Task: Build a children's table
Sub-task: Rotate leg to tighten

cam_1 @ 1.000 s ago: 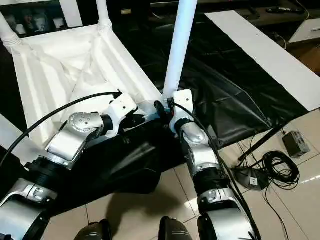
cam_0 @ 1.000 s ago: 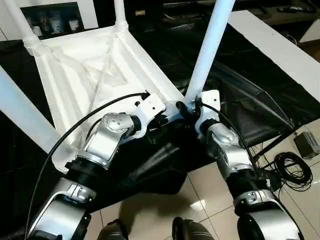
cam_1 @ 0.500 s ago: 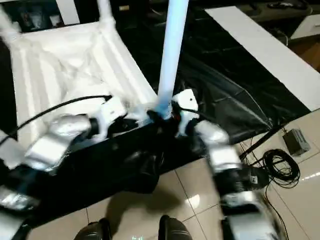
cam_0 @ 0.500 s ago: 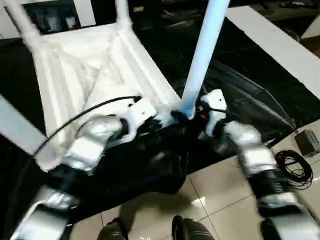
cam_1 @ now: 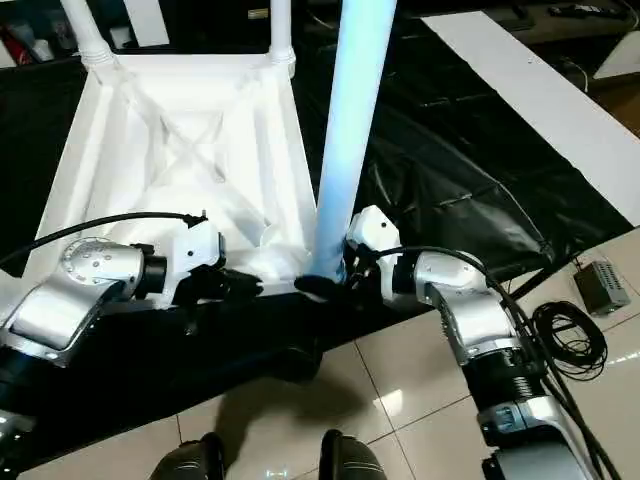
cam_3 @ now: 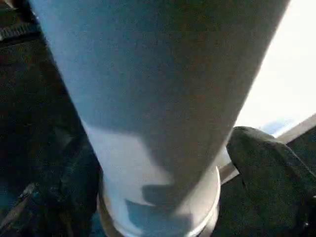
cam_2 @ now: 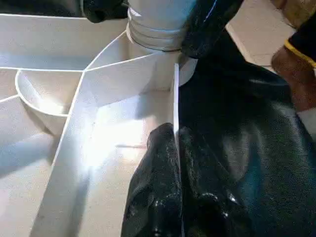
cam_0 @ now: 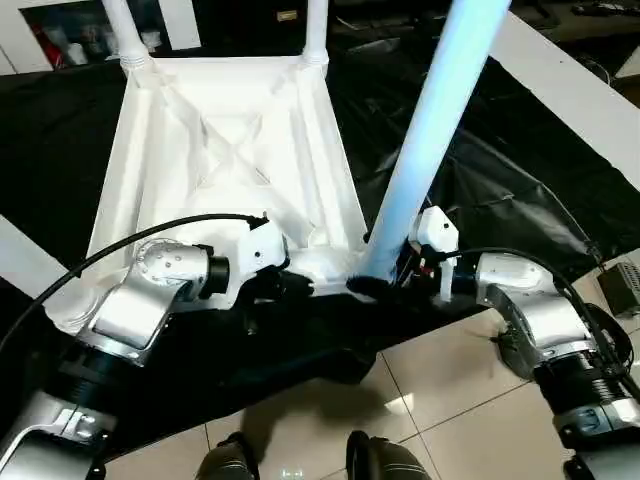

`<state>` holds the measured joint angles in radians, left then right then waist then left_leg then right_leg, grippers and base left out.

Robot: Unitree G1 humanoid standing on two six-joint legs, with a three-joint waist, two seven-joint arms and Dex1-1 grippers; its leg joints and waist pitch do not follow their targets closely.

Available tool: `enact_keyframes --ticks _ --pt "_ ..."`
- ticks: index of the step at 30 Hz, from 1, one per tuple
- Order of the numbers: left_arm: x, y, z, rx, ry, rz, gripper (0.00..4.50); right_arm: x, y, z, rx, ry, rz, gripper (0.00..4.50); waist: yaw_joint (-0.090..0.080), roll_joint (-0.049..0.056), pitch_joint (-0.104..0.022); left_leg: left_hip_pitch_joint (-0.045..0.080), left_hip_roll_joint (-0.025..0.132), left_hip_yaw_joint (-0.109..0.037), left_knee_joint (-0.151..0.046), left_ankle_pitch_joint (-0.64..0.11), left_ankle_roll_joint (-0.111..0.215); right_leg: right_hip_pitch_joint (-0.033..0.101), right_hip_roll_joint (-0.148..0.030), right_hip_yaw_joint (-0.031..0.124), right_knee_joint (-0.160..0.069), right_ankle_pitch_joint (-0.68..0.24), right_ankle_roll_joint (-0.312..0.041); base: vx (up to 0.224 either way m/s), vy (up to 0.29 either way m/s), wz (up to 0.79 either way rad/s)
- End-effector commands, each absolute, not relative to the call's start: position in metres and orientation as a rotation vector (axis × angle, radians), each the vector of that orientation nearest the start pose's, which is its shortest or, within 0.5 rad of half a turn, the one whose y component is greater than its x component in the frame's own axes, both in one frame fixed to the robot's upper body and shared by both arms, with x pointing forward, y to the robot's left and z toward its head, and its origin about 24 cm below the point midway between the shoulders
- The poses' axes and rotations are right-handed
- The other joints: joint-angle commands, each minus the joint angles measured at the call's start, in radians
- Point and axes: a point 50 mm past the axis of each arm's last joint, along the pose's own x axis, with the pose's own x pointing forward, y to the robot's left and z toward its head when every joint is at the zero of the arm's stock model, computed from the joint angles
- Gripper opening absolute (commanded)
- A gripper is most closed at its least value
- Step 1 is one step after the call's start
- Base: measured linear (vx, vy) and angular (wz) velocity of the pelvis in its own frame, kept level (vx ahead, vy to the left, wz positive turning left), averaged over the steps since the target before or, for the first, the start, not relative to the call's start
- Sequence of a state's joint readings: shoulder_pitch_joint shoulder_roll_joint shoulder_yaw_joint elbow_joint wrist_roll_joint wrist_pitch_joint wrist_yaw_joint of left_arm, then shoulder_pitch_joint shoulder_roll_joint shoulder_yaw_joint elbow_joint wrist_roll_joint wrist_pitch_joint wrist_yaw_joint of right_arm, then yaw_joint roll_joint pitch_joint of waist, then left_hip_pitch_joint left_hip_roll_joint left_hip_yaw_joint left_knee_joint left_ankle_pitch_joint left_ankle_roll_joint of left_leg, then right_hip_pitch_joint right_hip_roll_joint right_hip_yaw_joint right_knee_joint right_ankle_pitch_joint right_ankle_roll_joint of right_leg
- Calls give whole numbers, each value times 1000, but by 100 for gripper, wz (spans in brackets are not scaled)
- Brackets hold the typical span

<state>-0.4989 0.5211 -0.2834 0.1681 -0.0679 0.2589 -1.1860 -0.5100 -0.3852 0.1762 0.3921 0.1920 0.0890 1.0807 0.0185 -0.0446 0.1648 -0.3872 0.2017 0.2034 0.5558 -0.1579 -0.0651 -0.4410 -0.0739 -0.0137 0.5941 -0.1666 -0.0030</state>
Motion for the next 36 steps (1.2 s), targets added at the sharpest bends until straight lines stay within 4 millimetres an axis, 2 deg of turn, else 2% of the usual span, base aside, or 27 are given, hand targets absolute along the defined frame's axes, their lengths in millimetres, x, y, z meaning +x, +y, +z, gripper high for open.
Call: enact_keyframes --ticks 1,4,10,11,20,22,25,26,27,29,31,33,35,36 --pt "288 137 84 471 380 -1412 0 313 -137 88 -218 142 1220 395 -3 5 -66 24 24 -3 -54 -179 70 51 -41 32 -59 -165 -251 0 0 0" --pt "289 137 84 473 381 -1411 0 312 -137 87 -233 152 1232 367 -3 5 -66 23 24 -3 -52 -160 76 51 -40 32 -56 -132 -260 0 0 0" --pt "290 139 85 476 382 -1404 0 311 -139 83 -263 174 1250 322 -3 5 -66 24 24 -3 -52 -166 75 52 -40 31 -57 -143 -261 0 0 0" --pt "290 139 85 476 382 -1403 0 311 -139 83 -262 175 1250 301 -3 4 -66 24 24 -2 -52 -166 74 52 -40 32 -57 -145 -260 0 0 0" --pt "292 140 85 480 382 -1388 0 312 -140 81 -275 179 1243 270 -3 4 -70 23 23 -2 -49 -147 82 54 -40 32 -53 -119 -267 0 0 0" --pt "293 140 84 472 384 -1367 0 313 -140 78 -256 177 1197 268 -3 4 -71 24 23 -2 -49 -144 83 55 -40 31 -52 -115 -269 0 0 0" --pt "297 137 83 450 379 -1325 0 320 -140 74 -225 165 1082 268 -5 4 -68 23 22 -3 -52 -178 64 53 -42 31 -59 -181 -258 0 0 0" --pt "301 133 82 420 370 -1289 0 326 -139 71 -180 154 977 268 -8 2 -68 21 22 -3 -52 -184 58 53 -42 32 -60 -195 -255 0 0 0" --pt "303 130 81 406 369 -1261 0 329 -137 70 -144 147 924 268 -12 4 -65 23 23 -4 -55 -207 42 48 -43 32 -65 -236 -248 0 0 0" --pt "310 122 76 404 378 -1196 0 333 -128 64 -54 143 806 268 -18 4 -67 22 22 -11 -58 -247 13 49 -45 31 -71 -313 -221 0 0 0" --pt "314 115 73 405 382 -1149 0 334 -119 60 -32 141 746 268 -21 4 -67 25 23 -11 -59 -268 5 43 -45 32 -74 -344 -203 0 0 0" --pt "317 109 72 401 381 -1116 0 338 -115 57 -24 140 663 267 -21 4 -68 23 22 -11 -59 -269 3 43 -45 32 -75 -345 -194 0 0 0" --pt "324 98 72 386 373 -1046 0 344 -109 54 -1 145 509 267 -22 4 -67 26 21 -9 -59 -268 -6 38 -44 33 -76 -348 -188 0 0 0" --pt "327 91 72 372 371 -1007 0 347 -104 52 24 154 442 267 -22 2 -69 22 19 -11 -59 -266 -9 42 -43 31 -76 -349 -181 0 0 0"
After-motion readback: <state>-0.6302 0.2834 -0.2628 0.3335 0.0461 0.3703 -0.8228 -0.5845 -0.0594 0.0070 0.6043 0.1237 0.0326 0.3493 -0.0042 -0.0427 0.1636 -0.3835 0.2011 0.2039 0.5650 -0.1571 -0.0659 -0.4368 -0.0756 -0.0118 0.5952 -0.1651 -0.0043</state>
